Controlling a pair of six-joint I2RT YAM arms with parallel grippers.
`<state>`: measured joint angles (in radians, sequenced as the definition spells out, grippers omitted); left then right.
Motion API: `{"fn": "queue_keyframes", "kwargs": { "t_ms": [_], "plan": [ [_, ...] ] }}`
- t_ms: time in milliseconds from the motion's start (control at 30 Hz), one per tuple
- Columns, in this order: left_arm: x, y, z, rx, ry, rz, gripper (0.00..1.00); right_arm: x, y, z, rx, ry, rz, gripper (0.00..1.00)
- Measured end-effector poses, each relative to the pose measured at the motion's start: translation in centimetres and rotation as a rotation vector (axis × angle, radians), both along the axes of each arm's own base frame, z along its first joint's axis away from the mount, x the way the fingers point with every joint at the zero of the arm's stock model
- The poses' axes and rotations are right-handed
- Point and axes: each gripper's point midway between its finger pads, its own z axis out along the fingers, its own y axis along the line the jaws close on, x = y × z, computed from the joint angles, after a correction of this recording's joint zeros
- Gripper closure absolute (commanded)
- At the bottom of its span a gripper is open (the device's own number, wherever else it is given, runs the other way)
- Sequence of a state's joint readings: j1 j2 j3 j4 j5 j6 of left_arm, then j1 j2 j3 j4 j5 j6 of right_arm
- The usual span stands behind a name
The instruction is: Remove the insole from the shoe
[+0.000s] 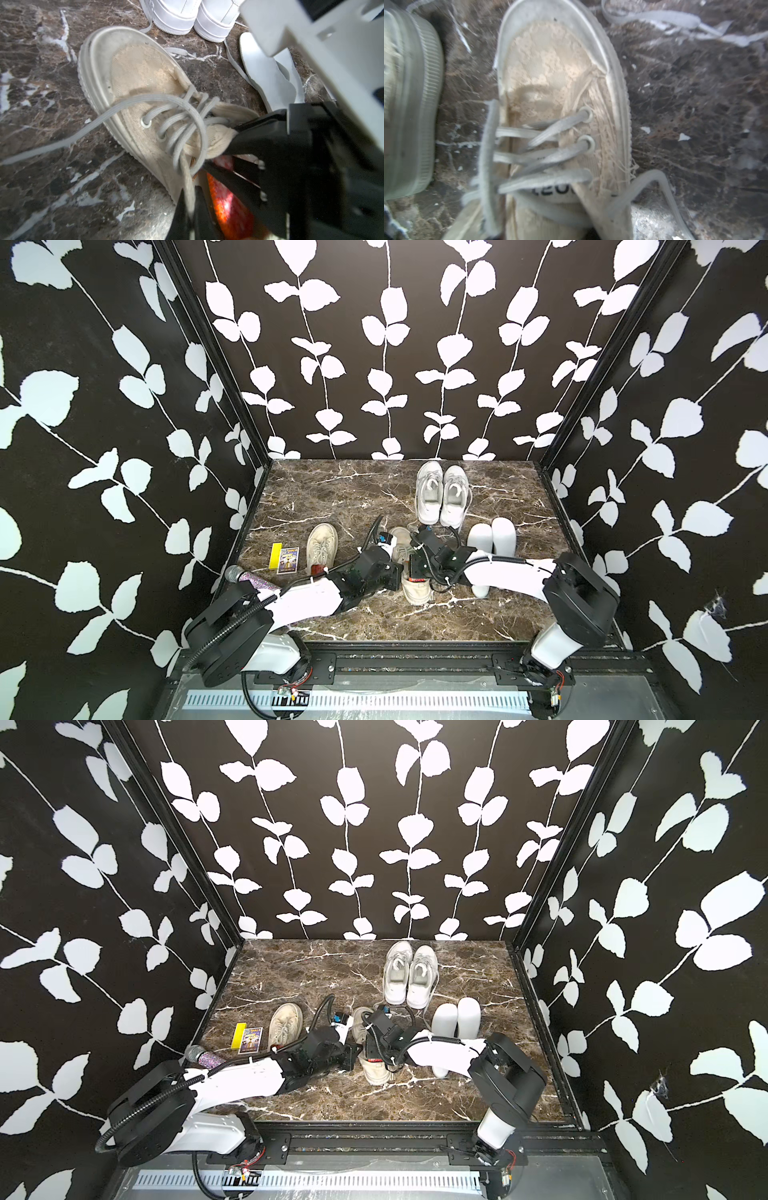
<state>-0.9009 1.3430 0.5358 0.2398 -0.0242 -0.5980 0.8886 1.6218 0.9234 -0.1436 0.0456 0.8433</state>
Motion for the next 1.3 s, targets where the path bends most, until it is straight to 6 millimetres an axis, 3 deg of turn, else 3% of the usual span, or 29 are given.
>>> {"fn": "queue_keyframes", "kwargs": {
  "t_ms": [267, 600, 700, 967, 1300],
  "plan": [
    [0.7, -0.5, -0.2, 0.037, 0.004, 0.004, 0.64, 0.1, 0.5, 2.3, 0.087, -0.029, 0.011, 1.00],
    [1.7, -1.0, -2.2, 0.084, 0.057, 0.022, 0.57, -0.4, 0.8, 2.8, 0.125, -0.030, 0.034, 1.00],
    [2.1, -1.1, -3.1, 0.097, 0.089, 0.026, 0.61, -0.7, 0.9, 3.0, 0.134, -0.036, 0.045, 1.00],
    [3.7, -1.3, -2.7, 0.063, 0.122, 0.076, 1.00, -1.5, 1.6, 4.2, 0.167, -0.056, 0.080, 1.00],
    [4.9, 1.0, -1.8, 0.092, 0.132, 0.169, 1.00, -2.5, 2.5, 5.3, 0.156, -0.118, 0.149, 1.00]
  ]
}}
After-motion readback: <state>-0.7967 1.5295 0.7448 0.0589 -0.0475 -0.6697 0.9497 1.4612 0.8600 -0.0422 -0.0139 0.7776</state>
